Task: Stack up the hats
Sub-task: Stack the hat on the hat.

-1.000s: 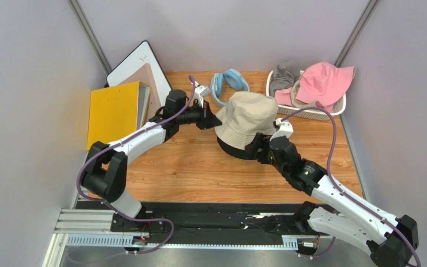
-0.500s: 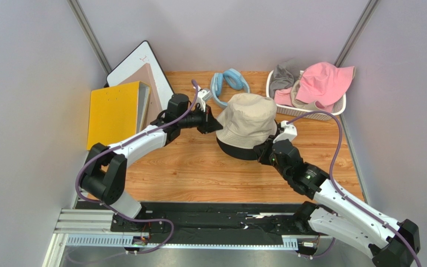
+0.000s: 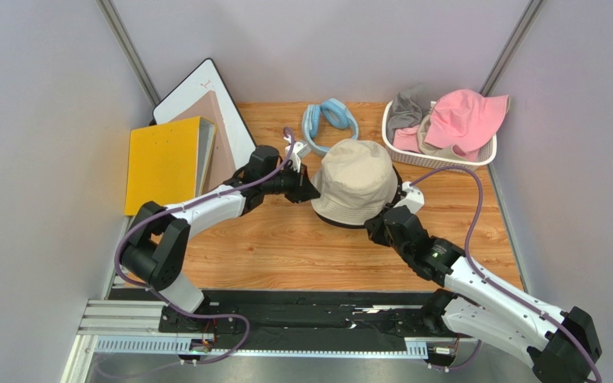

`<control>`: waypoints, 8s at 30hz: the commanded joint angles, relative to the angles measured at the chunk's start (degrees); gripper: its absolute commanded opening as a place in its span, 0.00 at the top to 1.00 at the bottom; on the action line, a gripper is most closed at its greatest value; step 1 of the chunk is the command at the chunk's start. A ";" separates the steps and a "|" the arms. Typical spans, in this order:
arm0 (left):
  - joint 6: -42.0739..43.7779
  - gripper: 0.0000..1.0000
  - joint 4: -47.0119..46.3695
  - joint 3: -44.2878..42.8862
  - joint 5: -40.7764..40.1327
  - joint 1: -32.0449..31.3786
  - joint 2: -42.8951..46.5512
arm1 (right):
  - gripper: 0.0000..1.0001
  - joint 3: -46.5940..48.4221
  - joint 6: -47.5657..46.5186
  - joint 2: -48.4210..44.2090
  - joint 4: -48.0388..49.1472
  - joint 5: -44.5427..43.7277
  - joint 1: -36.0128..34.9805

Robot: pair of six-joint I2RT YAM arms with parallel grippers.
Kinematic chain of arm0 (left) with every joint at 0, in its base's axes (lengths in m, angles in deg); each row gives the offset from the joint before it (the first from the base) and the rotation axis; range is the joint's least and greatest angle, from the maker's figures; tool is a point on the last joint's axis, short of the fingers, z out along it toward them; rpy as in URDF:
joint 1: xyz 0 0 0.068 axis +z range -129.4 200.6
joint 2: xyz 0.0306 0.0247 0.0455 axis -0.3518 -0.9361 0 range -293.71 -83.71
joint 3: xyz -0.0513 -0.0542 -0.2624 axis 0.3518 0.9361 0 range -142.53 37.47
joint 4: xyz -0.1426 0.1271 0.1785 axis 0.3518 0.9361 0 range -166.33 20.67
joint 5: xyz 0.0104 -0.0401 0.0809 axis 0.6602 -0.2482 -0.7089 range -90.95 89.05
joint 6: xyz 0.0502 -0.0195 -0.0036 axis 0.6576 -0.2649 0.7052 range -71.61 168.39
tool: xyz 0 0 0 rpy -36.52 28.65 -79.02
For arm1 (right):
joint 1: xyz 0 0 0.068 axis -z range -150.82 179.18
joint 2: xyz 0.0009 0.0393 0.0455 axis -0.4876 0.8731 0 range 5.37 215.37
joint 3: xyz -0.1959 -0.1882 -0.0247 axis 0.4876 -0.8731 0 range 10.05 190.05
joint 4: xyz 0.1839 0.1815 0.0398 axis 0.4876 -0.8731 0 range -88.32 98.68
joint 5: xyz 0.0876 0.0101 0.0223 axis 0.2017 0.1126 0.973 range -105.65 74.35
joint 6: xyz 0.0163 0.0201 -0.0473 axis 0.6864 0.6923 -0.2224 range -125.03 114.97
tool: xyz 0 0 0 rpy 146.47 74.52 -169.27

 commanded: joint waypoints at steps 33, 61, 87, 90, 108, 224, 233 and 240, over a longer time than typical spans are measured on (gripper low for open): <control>5.80 1.00 15.41 -17.43 -8.78 0.48 -7.69 | 0.34 22.46 -21.79 -5.98 -21.95 10.44 21.39; 10.55 1.00 24.12 -35.72 -9.40 2.94 -20.27 | 0.44 9.47 -14.77 24.69 26.39 57.22 51.06; 12.22 1.00 24.56 -36.25 -9.05 3.21 -20.36 | 0.39 8.40 -8.19 23.81 30.60 70.75 58.09; 12.13 1.00 24.12 -36.16 -8.52 3.21 -20.62 | 0.42 9.72 -5.90 27.76 34.21 74.00 58.62; 12.31 1.00 23.77 -36.33 -7.46 3.21 -20.71 | 0.49 9.20 2.63 38.05 49.87 78.93 58.45; 7.21 0.01 17.26 -18.05 -39.63 -20.52 6.45 | 0.00 23.09 -23.30 1.32 -24.84 30.24 30.67; 8.17 0.01 18.05 -21.30 -41.90 -20.52 10.13 | 0.00 26.77 -24.53 -0.26 -27.03 30.42 30.76; 9.85 0.01 19.81 -19.20 -45.44 -17.73 18.92 | 0.00 30.03 -26.11 0.43 -27.39 25.85 31.55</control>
